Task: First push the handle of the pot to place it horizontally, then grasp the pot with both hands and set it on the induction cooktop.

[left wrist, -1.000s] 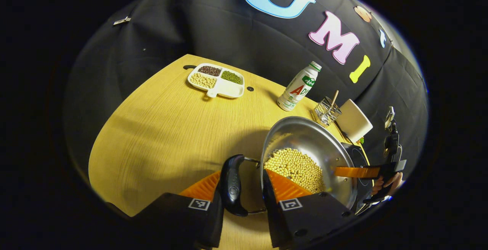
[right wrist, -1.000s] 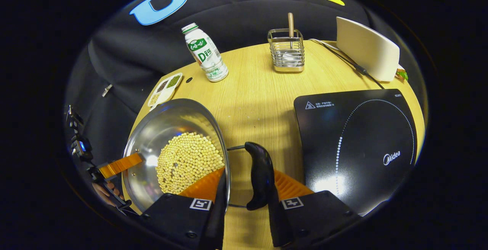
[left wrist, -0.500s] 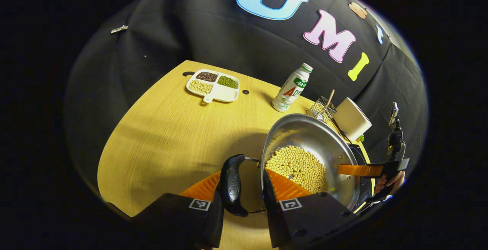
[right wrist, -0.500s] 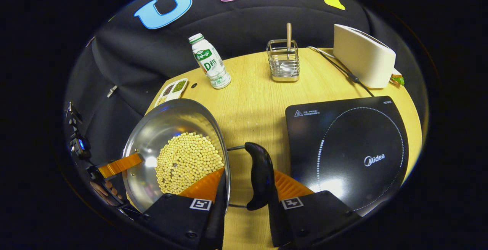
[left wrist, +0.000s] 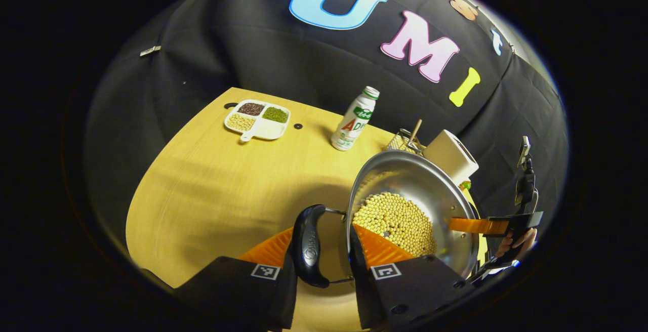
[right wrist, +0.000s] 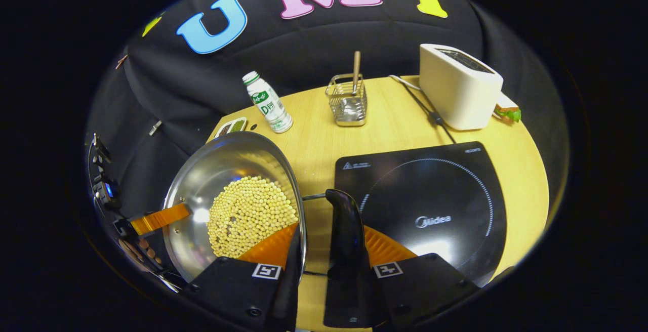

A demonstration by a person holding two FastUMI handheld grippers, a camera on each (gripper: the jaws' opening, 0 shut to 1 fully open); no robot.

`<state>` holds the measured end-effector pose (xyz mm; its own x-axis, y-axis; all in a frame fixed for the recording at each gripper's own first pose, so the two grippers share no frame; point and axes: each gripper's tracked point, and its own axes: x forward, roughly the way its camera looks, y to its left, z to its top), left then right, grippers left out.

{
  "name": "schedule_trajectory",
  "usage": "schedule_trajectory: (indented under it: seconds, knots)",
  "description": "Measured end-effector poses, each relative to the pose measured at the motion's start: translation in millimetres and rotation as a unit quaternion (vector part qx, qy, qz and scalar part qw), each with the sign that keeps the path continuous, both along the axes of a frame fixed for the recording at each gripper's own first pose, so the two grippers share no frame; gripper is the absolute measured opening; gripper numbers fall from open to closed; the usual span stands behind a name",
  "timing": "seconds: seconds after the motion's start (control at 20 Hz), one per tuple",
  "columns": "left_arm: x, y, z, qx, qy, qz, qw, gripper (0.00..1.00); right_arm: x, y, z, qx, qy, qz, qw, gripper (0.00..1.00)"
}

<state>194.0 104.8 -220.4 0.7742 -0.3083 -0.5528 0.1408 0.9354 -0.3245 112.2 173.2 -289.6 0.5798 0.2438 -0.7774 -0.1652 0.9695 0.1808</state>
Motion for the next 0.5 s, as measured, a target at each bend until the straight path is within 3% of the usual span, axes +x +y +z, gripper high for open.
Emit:
schedule_trajectory:
  seconds: [0.25,0.3,0.35,0.4,0.5]
  knots:
    - [-2,-56,11,0.004,-0.003,-0.007,1.0,0.51,4,-54,16,0.01,-0.004,-0.012,1.0,0.51]
    - [-3,-67,12,0.005,-0.003,-0.008,1.0,0.51,6,-65,19,0.01,-0.006,-0.013,1.0,0.47]
    - [-3,-79,12,0.007,-0.003,-0.01,1.0,0.51,7,-77,21,0.01,-0.007,-0.014,1.0,0.51]
    - [-3,-91,13,0.007,-0.003,-0.011,1.0,0.51,9,-89,23,0.011,-0.007,-0.017,1.0,0.46]
    - [-2,-115,12,0.006,-0.003,-0.014,1.0,0.51,13,-111,26,0.012,-0.007,-0.021,1.0,0.51]
